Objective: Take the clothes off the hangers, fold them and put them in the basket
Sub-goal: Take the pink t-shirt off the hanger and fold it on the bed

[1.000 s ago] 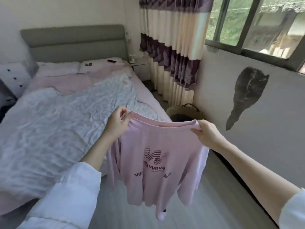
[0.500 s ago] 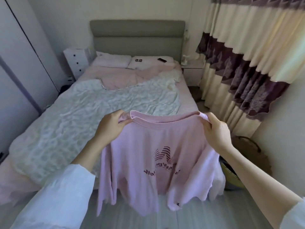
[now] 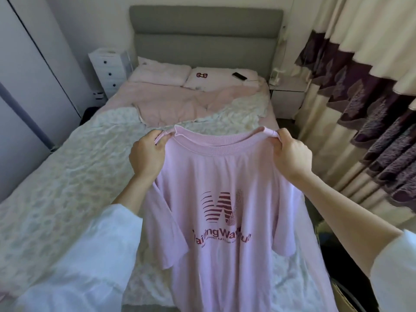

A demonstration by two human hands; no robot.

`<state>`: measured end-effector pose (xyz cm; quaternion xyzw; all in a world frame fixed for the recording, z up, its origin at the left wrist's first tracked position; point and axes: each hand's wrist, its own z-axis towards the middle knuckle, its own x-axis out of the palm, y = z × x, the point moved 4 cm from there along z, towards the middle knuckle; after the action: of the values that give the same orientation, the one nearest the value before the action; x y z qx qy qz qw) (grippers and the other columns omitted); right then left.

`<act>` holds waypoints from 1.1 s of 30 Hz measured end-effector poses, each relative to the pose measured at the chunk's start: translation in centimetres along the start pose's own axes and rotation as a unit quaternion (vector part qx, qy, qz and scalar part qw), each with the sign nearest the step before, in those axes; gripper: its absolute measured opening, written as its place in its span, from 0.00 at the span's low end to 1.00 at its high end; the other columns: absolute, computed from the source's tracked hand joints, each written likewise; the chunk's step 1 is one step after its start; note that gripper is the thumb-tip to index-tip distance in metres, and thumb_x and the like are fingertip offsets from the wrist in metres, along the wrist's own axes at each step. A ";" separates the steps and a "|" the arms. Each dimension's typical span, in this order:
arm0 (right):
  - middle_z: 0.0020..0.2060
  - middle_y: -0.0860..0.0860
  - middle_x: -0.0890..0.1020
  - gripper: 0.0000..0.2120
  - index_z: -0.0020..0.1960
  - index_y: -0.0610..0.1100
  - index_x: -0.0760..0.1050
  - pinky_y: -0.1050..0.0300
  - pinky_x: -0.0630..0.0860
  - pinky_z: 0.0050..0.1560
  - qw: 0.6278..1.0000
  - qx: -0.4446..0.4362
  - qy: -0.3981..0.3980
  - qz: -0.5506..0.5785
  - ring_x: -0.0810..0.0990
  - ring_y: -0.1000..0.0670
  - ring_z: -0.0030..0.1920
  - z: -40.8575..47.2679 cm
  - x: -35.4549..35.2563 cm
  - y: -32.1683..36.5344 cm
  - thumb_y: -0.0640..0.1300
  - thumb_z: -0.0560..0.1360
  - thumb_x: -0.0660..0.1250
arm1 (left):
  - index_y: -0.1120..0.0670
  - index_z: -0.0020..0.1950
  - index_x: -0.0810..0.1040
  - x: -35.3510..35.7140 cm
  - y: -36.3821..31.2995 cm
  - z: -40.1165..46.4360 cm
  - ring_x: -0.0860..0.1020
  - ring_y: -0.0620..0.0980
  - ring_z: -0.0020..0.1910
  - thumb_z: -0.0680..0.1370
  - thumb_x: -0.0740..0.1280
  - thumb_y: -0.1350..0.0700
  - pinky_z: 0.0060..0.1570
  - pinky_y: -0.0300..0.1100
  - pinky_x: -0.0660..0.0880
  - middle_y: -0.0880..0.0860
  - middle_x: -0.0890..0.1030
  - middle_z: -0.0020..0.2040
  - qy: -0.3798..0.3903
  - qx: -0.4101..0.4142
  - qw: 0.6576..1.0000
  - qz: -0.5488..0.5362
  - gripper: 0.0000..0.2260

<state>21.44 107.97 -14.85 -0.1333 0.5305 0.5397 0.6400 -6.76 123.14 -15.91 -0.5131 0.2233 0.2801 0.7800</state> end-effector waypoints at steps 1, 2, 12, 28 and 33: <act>0.39 0.39 0.80 0.12 0.52 0.39 0.69 0.50 0.65 0.36 1.000 0.007 -0.005 -0.004 0.76 0.36 0.40 2.0 1.1 0.1 0.45 0.81 0.52 | 0.54 0.38 0.72 1.3 0.2 2.0 0.70 0.59 0.39 0.77 0.62 0.43 0.37 0.44 0.63 0.55 0.74 0.35 -0.007 -0.001 1.000 -0.001 0.16; 0.40 0.39 0.80 0.12 0.52 0.39 0.69 0.51 0.65 0.37 1.000 0.016 -0.005 -0.012 0.76 0.36 0.41 4.3 2.7 0.1 0.46 0.81 0.52 | 0.54 0.37 0.71 2.9 0.4 4.4 0.70 0.60 0.39 0.77 0.63 0.43 0.36 0.45 0.63 0.55 0.73 0.35 -0.006 0.000 1.000 -0.002 0.16; 0.50 0.42 0.79 0.12 0.54 0.40 0.73 0.49 0.70 0.47 0.987 0.101 0.128 -0.002 0.76 0.38 0.52 15.3 22.5 -4.5 0.44 0.80 0.54 | 0.58 0.48 0.78 21.3 10.2 14.9 0.76 0.63 0.49 0.78 0.63 0.46 0.42 0.47 0.68 0.63 0.79 0.48 0.118 -0.061 0.988 0.083 0.15; 0.46 0.44 0.76 0.15 0.61 0.40 0.72 0.59 0.67 0.36 0.770 0.548 0.284 0.165 0.72 0.47 0.40 -1.3 39.3 -22.8 0.43 0.79 0.55 | 0.53 0.72 0.64 38.8 19.3 1.8 0.60 0.58 0.72 0.78 0.61 0.55 0.66 0.54 0.64 0.55 0.63 0.73 0.396 -0.135 0.892 0.170 0.22; 0.32 0.46 0.71 0.11 0.36 0.42 0.69 0.55 0.66 0.37 0.691 0.623 0.252 0.268 0.69 0.48 0.32 -1.9 40.5 -24.5 0.45 0.75 0.60 | 0.51 0.72 0.64 43.1 17.1 -1.3 0.58 0.56 0.71 0.78 0.60 0.54 0.67 0.53 0.62 0.52 0.63 0.73 0.457 -0.097 0.871 0.150 0.22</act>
<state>34.96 119.46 -58.82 0.3126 0.8993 0.1801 0.2471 13.83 136.33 -55.33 -0.6174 0.6010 0.1478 0.4856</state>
